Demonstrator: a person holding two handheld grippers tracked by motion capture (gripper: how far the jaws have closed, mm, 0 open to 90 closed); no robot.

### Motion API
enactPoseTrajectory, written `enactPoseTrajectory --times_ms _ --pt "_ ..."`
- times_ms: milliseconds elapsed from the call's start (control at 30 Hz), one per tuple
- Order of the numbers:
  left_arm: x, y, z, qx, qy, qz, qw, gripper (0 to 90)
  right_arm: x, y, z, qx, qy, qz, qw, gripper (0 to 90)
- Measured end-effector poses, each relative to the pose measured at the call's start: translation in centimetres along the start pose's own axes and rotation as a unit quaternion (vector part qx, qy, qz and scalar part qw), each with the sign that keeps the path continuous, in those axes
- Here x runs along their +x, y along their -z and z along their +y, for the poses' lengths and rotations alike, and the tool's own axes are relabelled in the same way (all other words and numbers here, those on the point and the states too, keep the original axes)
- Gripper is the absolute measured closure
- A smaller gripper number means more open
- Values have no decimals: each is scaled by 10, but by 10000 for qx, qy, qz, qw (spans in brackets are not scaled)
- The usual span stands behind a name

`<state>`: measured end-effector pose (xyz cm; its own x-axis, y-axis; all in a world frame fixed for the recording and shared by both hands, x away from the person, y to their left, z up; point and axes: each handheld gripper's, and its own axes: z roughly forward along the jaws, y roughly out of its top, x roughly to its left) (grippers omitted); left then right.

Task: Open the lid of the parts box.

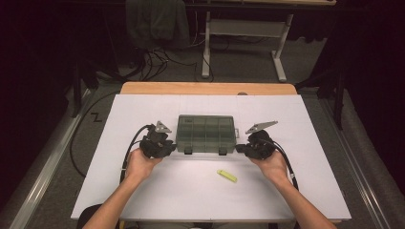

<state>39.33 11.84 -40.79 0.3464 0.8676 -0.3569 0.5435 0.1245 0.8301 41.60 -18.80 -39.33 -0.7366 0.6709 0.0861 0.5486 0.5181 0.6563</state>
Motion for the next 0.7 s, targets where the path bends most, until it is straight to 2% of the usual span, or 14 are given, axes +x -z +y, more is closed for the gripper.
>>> enactPoseTrajectory --times_ms 133,467,700 --pt "-3 -1 3 -160 -3 24 9999 641 2 4 3 -187 -3 -44 9998 887" --pt "-13 -10 8 -477 -218 231 9984 472 2 12 10 -363 -35 -61 9993 874" --pt "-18 -10 14 -731 -183 228 9969 442 1 11 12 -387 -68 -59 9992 860"
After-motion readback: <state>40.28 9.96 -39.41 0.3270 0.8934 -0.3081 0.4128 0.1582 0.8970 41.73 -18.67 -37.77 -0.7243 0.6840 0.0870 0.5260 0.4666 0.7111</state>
